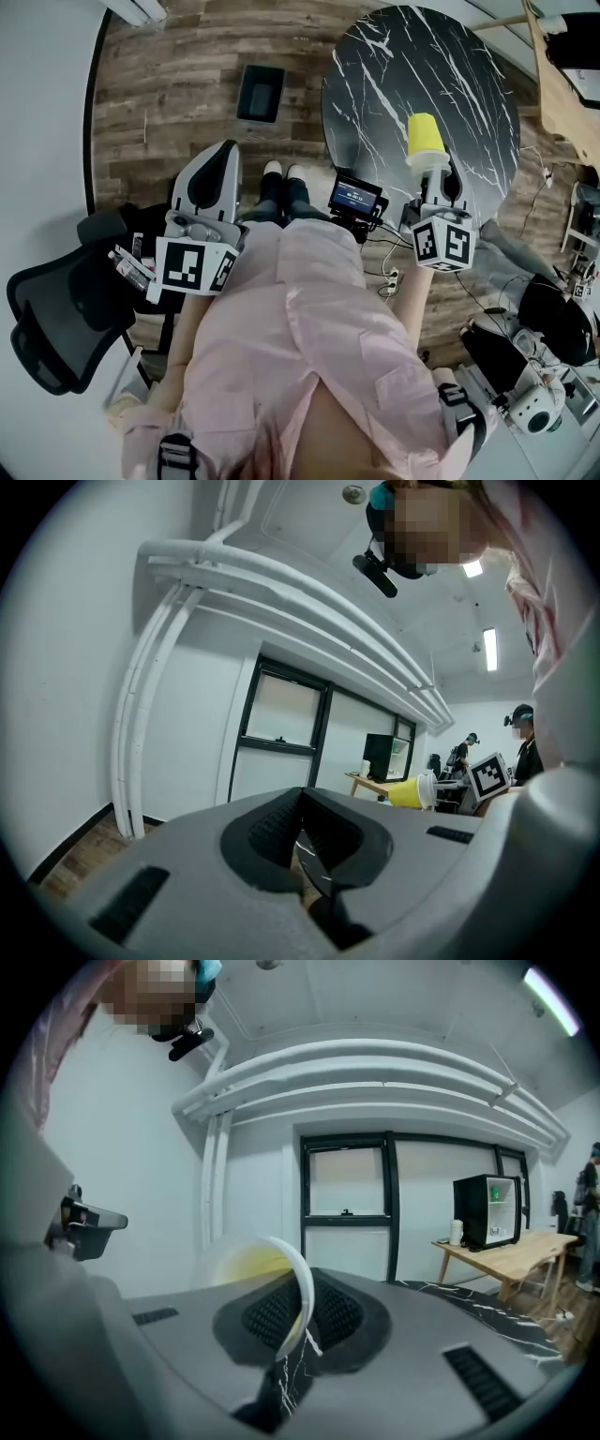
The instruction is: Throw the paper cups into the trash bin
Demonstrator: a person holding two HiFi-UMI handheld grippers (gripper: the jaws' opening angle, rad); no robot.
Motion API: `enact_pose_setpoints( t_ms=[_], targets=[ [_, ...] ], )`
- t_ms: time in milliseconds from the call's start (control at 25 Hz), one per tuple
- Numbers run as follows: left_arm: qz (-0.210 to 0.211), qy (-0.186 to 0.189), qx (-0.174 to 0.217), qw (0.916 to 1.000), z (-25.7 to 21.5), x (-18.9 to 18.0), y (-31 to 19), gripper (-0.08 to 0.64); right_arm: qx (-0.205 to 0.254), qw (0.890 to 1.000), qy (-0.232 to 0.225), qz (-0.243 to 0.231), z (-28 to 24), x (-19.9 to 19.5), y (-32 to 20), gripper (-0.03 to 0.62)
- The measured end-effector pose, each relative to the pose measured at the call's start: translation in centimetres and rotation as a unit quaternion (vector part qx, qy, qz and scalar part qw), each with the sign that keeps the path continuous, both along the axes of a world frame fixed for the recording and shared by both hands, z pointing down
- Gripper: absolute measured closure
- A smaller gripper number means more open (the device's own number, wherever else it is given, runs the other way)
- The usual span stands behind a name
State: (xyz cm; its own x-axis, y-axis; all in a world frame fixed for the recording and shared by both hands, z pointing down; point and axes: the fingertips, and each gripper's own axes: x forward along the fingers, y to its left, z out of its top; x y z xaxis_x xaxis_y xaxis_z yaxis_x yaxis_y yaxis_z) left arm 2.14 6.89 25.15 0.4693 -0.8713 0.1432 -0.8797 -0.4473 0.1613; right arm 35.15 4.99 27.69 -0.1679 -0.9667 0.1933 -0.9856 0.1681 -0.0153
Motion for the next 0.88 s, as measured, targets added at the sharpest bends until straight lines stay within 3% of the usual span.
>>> enact_pose_setpoints(
  t_ms=[560,880],
  targets=[
    [-0.034,-0.005,-0.004,0.9994,0.5,-0.6,2.3,0.545,-0.019,1.000,0.010,-0.020,2.2,1.0,0.3,0.551],
    [-0.048,0.005,-0.006,0.9988,1.2,-2.7,2.3,0.545,-0.022,0.999,0.004,-0.023,2.0,-1.5,-0.1,0.551]
  ],
)
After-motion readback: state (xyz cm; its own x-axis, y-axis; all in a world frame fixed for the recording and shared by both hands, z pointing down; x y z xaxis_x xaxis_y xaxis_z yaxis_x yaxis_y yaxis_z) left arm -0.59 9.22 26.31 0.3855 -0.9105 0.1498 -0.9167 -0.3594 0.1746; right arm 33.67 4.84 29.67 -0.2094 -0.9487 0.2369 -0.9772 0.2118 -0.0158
